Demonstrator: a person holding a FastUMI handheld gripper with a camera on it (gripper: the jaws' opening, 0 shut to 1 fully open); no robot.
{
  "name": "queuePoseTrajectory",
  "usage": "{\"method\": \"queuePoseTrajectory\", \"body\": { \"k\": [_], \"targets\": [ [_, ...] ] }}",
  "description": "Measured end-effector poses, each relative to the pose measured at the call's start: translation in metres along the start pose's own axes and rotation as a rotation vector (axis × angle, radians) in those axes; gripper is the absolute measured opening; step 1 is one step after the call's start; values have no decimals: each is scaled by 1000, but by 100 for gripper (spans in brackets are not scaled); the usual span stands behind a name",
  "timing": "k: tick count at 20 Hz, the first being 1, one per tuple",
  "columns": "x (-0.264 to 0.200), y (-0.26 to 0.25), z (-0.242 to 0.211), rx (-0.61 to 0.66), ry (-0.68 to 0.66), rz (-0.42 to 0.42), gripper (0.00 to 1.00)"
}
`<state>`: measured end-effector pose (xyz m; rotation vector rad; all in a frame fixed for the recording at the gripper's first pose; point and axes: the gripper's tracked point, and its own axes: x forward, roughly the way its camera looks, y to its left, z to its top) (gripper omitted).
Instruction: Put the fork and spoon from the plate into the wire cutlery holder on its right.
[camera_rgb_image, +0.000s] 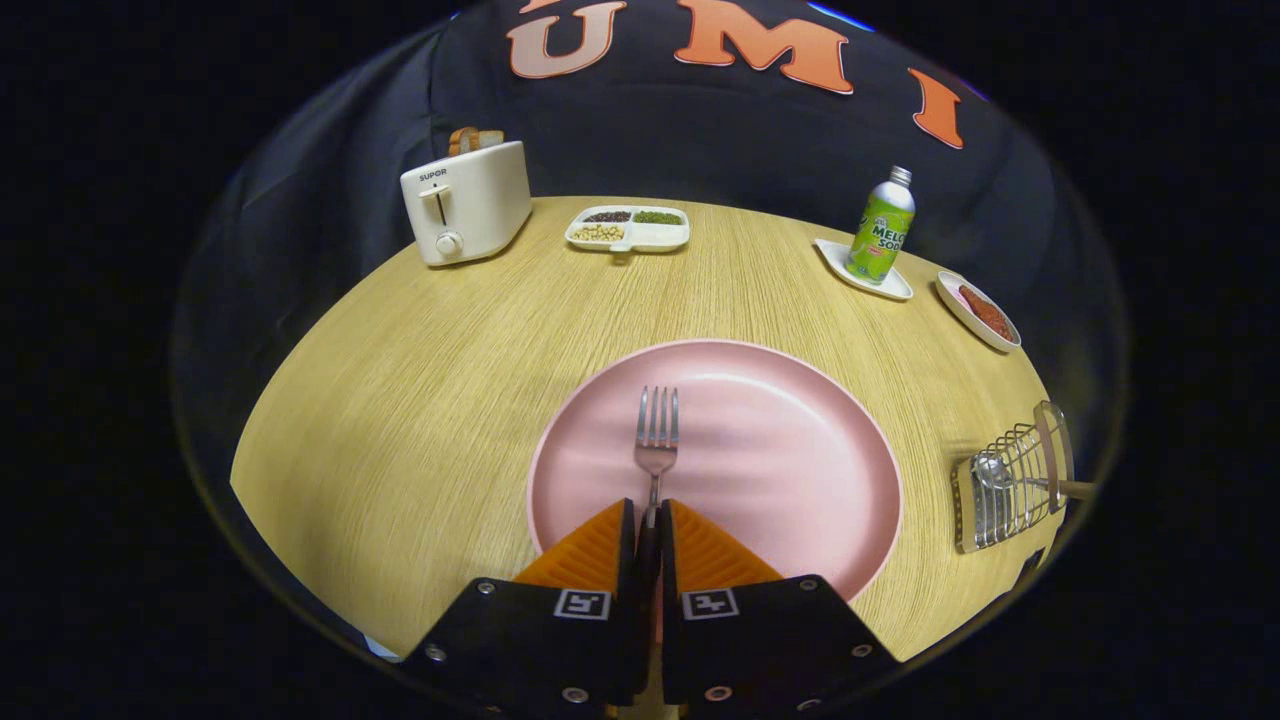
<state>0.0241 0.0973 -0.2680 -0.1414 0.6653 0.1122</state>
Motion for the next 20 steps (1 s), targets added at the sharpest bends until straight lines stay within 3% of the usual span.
{"method": "queuePoseTrajectory", "body": {
  "k": [3,11,20],
  "targets": [
    [-5,-2,4,28,7,12,5],
    [-35,-28,32,15,-1,49,5],
    [-74,-109,31,20,56,3,4]
  ]
}}
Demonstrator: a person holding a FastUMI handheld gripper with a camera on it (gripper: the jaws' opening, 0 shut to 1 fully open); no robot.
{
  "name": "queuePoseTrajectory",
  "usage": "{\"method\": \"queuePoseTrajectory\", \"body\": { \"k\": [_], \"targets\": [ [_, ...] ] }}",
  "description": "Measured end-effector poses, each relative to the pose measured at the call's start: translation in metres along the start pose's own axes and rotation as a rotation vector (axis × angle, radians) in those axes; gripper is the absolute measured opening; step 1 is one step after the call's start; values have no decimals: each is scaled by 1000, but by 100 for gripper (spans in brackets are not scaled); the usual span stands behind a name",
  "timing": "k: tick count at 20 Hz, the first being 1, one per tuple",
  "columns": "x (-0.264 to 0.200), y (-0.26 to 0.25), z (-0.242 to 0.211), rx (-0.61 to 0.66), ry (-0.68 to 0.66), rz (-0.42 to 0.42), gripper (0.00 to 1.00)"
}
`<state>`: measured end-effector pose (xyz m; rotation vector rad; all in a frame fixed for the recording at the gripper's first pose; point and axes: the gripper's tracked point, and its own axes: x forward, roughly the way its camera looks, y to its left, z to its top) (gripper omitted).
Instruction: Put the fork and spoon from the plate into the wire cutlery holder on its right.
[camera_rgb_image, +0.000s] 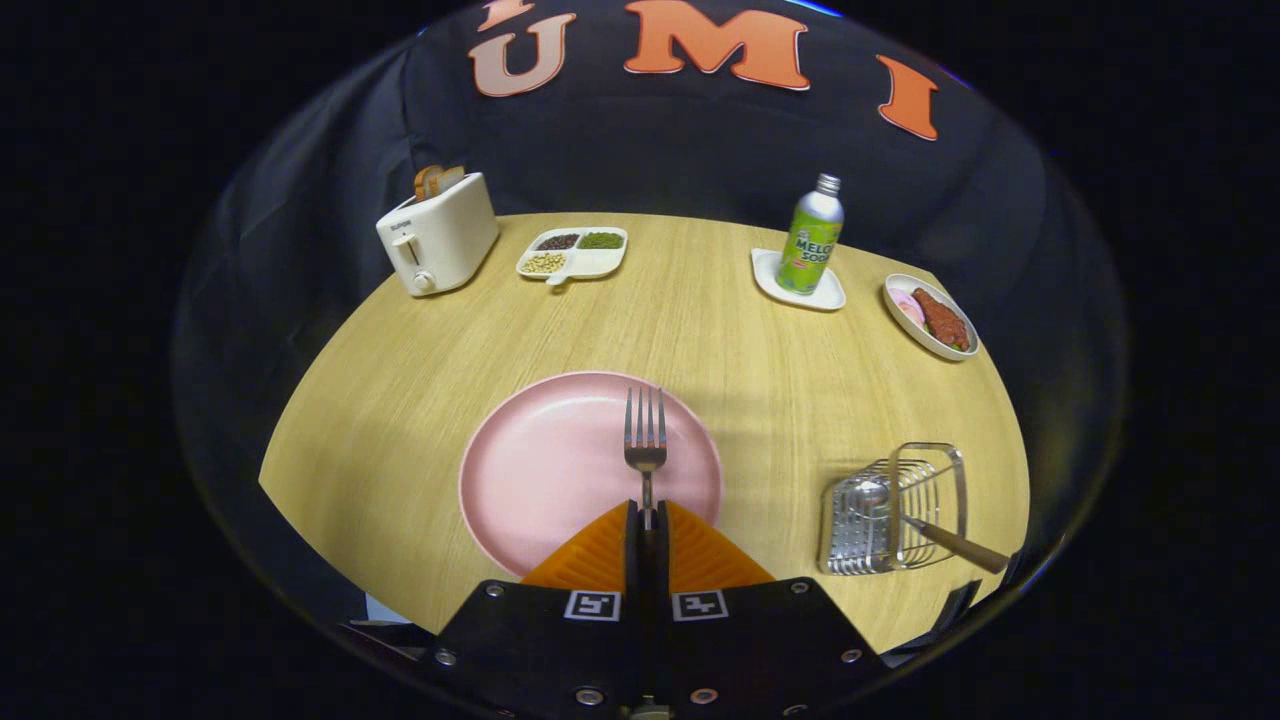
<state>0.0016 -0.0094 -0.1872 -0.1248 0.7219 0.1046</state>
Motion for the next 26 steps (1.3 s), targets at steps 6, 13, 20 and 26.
{"method": "queuePoseTrajectory", "body": {
  "k": [6,13,20,26],
  "targets": [
    [-31,-61,1,12,36,-52,4],
    [-67,-134,-2,-7,77,-154,4],
    [-81,-166,-14,-64,216,-136,4],
    [-72,-163,-18,-183,354,-71,5]
  ]
}}
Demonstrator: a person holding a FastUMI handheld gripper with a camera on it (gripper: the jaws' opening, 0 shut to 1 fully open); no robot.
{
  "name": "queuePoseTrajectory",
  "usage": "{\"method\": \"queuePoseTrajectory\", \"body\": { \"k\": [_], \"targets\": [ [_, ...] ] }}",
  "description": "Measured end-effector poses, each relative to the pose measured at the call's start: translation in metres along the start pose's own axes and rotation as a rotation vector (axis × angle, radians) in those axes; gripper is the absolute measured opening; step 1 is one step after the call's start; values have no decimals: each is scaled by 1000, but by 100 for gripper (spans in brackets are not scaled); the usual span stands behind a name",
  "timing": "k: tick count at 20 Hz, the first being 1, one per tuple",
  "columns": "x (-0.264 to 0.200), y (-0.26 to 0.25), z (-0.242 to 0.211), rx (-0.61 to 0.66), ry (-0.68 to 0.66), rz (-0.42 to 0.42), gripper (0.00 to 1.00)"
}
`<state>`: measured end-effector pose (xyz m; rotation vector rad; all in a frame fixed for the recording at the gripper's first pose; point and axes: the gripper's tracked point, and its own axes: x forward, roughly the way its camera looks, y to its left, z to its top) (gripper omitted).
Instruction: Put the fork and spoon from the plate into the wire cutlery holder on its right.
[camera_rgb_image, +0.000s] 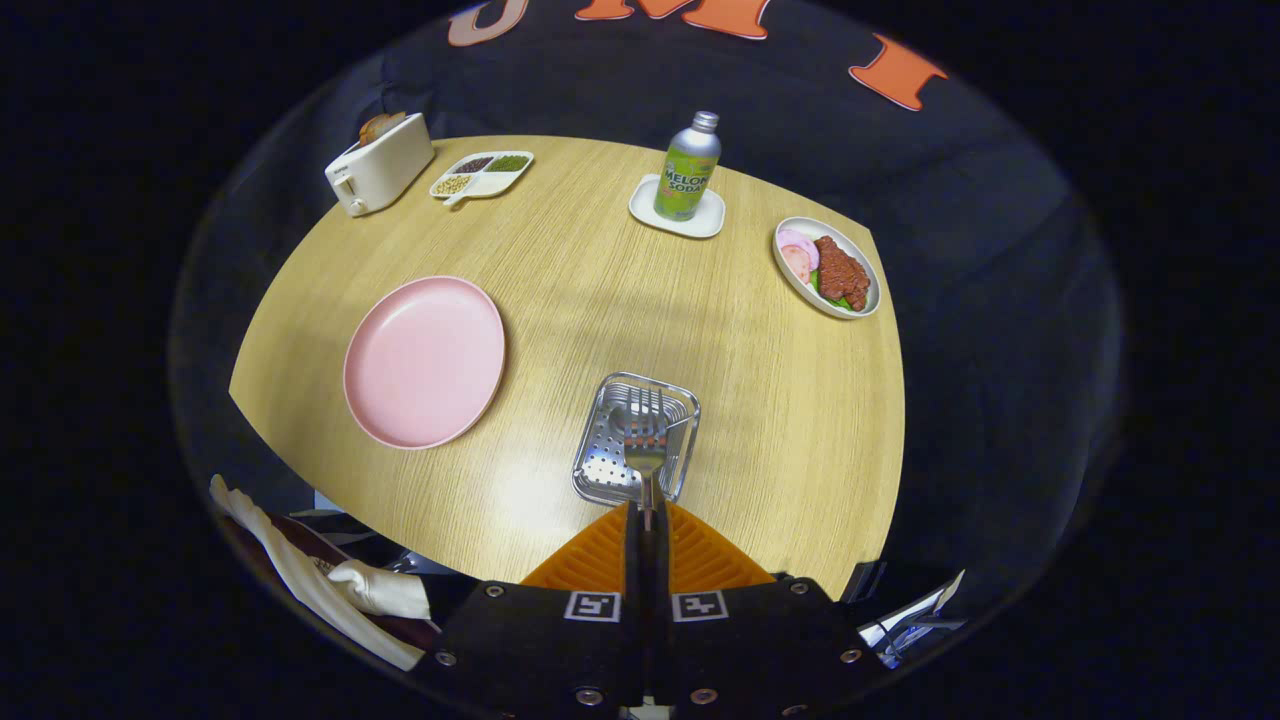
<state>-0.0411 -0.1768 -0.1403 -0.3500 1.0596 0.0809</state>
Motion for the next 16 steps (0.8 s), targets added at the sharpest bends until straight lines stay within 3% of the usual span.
{"method": "queuePoseTrajectory", "body": {
  "k": [11,16],
  "targets": [
    [46,9,1,-148,223,44,5],
    [61,9,5,-182,251,45,6]
  ]
}}
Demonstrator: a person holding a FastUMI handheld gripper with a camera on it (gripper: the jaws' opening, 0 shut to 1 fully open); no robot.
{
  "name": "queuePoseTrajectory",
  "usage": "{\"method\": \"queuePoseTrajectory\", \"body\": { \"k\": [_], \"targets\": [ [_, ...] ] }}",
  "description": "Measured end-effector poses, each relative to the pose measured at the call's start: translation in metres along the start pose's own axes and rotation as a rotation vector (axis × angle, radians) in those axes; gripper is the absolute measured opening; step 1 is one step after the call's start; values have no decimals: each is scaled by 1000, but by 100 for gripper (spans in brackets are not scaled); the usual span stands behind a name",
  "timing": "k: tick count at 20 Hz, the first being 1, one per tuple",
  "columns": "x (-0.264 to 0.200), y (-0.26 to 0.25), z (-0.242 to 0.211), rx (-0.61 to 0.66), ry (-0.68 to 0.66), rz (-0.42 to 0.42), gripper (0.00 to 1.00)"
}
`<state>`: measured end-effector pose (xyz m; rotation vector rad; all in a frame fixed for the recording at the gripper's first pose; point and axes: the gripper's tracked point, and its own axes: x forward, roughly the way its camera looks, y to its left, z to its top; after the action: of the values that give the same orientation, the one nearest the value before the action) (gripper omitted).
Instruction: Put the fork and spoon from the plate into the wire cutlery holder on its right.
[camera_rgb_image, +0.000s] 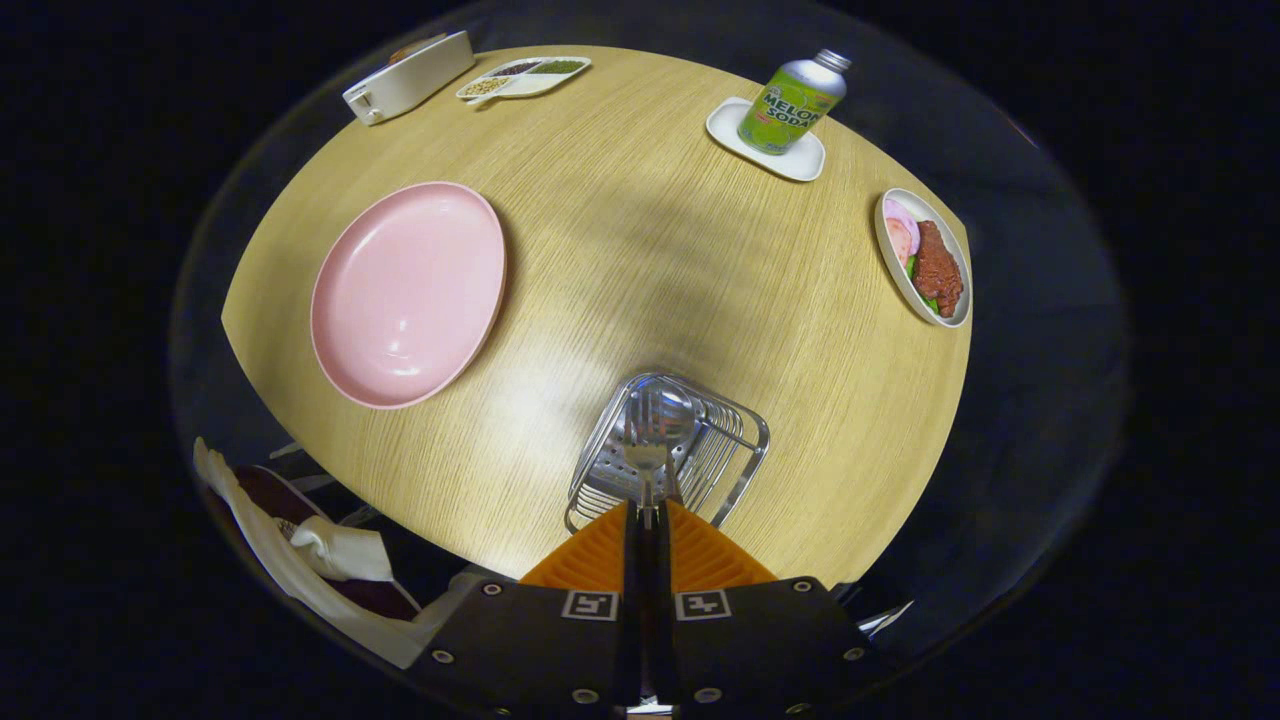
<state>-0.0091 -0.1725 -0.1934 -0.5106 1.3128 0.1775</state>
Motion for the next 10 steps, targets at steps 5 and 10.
{"method": "queuePoseTrajectory", "body": {
  "k": [5,10],
  "targets": [
    [-7,-9,4,48,-47,-3,15],
    [-37,-14,22,167,-200,21,39]
  ]
}}
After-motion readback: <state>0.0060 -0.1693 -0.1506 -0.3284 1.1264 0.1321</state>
